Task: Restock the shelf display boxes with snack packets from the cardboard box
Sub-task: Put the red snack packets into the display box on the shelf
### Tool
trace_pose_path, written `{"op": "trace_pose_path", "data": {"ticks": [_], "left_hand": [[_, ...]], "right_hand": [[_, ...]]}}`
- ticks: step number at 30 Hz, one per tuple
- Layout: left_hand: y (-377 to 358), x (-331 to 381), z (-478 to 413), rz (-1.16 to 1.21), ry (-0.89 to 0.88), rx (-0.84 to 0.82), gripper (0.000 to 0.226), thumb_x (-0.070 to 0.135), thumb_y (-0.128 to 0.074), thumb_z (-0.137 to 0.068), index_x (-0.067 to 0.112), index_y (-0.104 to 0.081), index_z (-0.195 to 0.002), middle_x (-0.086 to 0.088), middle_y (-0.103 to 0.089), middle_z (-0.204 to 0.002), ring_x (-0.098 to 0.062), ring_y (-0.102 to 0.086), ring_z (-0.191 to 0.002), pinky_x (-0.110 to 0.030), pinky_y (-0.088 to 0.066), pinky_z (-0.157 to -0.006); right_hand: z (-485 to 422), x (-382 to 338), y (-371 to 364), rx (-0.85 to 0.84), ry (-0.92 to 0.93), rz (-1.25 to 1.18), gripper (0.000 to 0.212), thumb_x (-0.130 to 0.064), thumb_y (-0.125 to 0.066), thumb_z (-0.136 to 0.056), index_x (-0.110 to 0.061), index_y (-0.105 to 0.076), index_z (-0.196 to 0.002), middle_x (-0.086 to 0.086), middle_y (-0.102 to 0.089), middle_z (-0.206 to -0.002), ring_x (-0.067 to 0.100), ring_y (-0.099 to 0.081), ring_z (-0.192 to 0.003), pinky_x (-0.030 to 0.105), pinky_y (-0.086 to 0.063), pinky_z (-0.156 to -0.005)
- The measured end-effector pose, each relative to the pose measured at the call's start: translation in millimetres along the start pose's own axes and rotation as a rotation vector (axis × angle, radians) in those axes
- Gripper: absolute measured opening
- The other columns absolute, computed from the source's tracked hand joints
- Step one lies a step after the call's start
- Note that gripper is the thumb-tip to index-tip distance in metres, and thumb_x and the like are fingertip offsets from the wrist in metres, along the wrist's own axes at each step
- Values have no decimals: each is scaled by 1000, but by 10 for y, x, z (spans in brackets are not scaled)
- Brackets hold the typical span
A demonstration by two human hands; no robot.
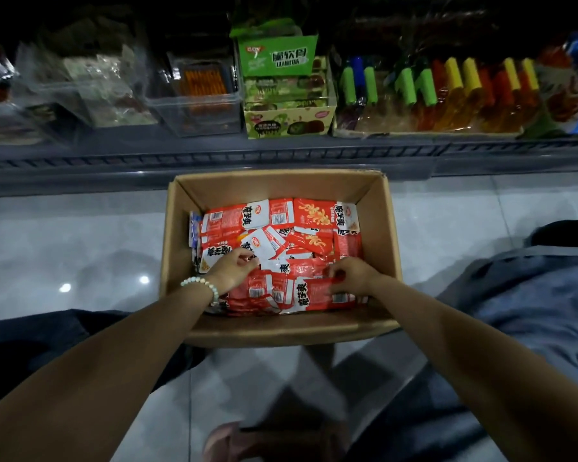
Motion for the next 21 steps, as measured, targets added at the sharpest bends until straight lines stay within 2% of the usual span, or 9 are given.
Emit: {"op": "trace_pose_path", "data": {"ticks": [3,5,7,9,10,12,14,18,21], "left_hand": [[30,9,-8,23,3,23,37,37,-45,-99,15,-50,-128,-8,-56,-128,-26,-57,-112,-38,-47,-97],[41,47,22,93,25,33,37,36,-45,-99,12,-51,-127,-8,-57,-121,-27,-60,-105,-40,-51,-93],[36,128,78,209,38,34,41,38,-47,-98,12,-50,-129,-10,-57,-123,-25,-61,-100,-39,-53,-91],[28,259,152,306,-1,11,44,44,-48,-95,14,-51,-127,-10,-58,-127,-22,-61,-101,-38,-52,-92],[20,349,210,358,-25,-28,47,49,-48,-93,16,-52,-126,-9,-57,-129,-21,-60,-105,-38,-50,-96],[15,544,334,460,-58,-119,58,57,-45,-90,16,-50,-131,-9,-56,-134,-23,-58,-114,-39,-47,-101],[60,739,475,518,-104,-163,62,57,-44,-90,14,-48,-135,-10,-57,-132,-25,-57,-117,-37,-46,-102],[307,1035,766,648,-211,-121,41,41,-57,-89,10,-61,-116,-10,-67,-118,-21,-66,-103,-35,-50,-96],[510,1229,1045,805,-300,-56,31,25,-56,-94,4,-62,-116,-14,-70,-110,-23,-68,-96,-38,-54,-90]], "right_hand": [[54,-46,139,29,67,-132,21,-16,-73,-81,-21,-59,-67,-2,-65,-94,20,-60,-98,41,-50,-95],[88,-123,262,136,102,-220,21,-12,-70,-83,-13,-58,-66,2,-63,-82,18,-60,-83,38,-54,-84],[172,-250,390,264,132,-465,23,-4,-67,-85,-10,-57,-65,2,-61,-71,9,-60,-67,24,-52,-70],[283,-405,484,321,128,-730,11,-3,-65,-86,-10,-64,-77,-3,-67,-73,2,-64,-60,18,-52,-63],[340,-494,506,297,119,-843,2,-7,-65,-87,-8,-67,-88,-2,-70,-77,4,-67,-62,19,-54,-62],[437,-663,530,238,118,-1001,19,-15,-65,-89,-5,-66,-105,3,-73,-83,12,-71,-67,23,-57,-61],[568,-826,564,230,129,-1040,20,-20,-64,-89,-9,-65,-106,6,-73,-90,16,-71,-73,26,-57,-64],[910,-1151,685,286,191,-1083,25,-25,-63,-89,-6,-65,-105,9,-73,-90,18,-72,-75,25,-57,-62],[1194,-1401,831,321,262,-1090,34,-28,-64,-88,-5,-64,-112,13,-73,-100,27,-71,-88,33,-58,-76]]}}
Point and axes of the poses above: each hand's wrist, its own z-axis away from the middle knuckle, its own y-axis out of the back of the hand, x = y × z, the point moved 3 cm from there along -z, towards the middle knuckle
